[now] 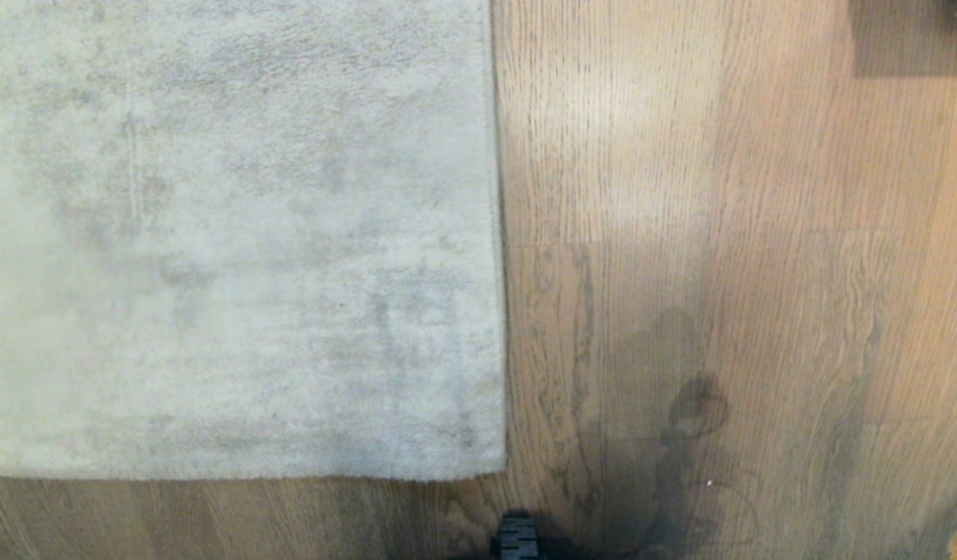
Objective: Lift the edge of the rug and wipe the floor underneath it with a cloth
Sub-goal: Put down the rag
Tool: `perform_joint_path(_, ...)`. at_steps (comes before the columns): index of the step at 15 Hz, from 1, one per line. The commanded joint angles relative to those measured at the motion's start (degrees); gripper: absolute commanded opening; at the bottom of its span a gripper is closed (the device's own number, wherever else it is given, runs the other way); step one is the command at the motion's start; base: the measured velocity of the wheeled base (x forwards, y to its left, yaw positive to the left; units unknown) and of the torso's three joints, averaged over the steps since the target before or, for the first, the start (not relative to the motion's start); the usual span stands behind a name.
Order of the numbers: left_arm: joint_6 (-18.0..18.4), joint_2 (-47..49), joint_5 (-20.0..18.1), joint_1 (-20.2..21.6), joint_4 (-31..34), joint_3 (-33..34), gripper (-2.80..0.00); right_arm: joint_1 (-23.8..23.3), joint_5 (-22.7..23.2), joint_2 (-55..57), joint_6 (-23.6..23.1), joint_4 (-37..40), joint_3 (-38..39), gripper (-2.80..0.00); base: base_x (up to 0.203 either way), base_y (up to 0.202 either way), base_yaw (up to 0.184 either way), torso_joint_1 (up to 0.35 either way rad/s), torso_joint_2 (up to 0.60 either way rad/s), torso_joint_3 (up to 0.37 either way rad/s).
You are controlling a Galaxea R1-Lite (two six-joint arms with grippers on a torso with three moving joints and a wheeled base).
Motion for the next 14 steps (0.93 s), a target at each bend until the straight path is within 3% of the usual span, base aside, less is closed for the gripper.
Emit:
perform_joint_path(1, 0.0, -0.02, 0.11, 0.0, 0.01, 0.0, -2.8, -0.04, 0.06, 0.07, -0.08, 0.04, 0.0, -2.8, 0.0, 0.0, 0.0, 0.0, 0.0, 0.0)
perform_joint_path(14, 0.0, -0.02, 0.09, 0.0, 0.08, 0.0, -2.8, 0.04, 0.06, 0.07, 0.01, 0.04, 0.0, -2.8, 0.0, 0.0, 0.0, 0.0, 0.0, 0.0)
